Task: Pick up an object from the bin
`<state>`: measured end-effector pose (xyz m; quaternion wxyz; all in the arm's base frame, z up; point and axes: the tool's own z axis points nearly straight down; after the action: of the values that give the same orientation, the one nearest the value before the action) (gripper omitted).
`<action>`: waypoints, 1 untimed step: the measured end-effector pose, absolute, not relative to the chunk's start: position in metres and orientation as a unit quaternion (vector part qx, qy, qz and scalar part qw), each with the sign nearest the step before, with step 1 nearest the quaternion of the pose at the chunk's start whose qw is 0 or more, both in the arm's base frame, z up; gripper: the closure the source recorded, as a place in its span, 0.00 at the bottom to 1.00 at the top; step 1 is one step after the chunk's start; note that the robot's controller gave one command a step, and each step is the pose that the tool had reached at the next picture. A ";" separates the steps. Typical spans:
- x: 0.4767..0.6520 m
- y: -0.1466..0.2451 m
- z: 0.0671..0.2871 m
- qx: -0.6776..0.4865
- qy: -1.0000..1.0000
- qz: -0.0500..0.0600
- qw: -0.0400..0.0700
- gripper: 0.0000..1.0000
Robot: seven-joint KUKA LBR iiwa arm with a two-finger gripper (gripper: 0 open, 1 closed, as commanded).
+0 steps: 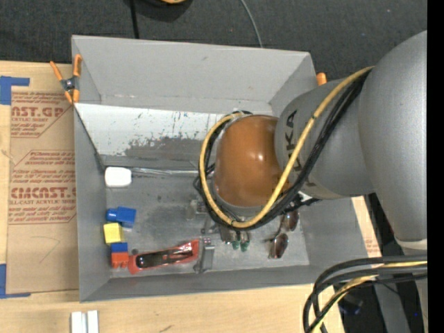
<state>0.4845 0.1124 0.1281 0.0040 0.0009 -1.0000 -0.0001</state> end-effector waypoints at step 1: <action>0.486 0.112 0.132 0.000 -1.000 -0.001 0.000 0.00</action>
Offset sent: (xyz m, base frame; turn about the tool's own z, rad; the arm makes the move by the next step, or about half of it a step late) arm 0.0067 -0.0085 -0.0563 -0.1695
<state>0.4864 0.1120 0.1325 0.0004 0.0004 -1.0000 -0.0006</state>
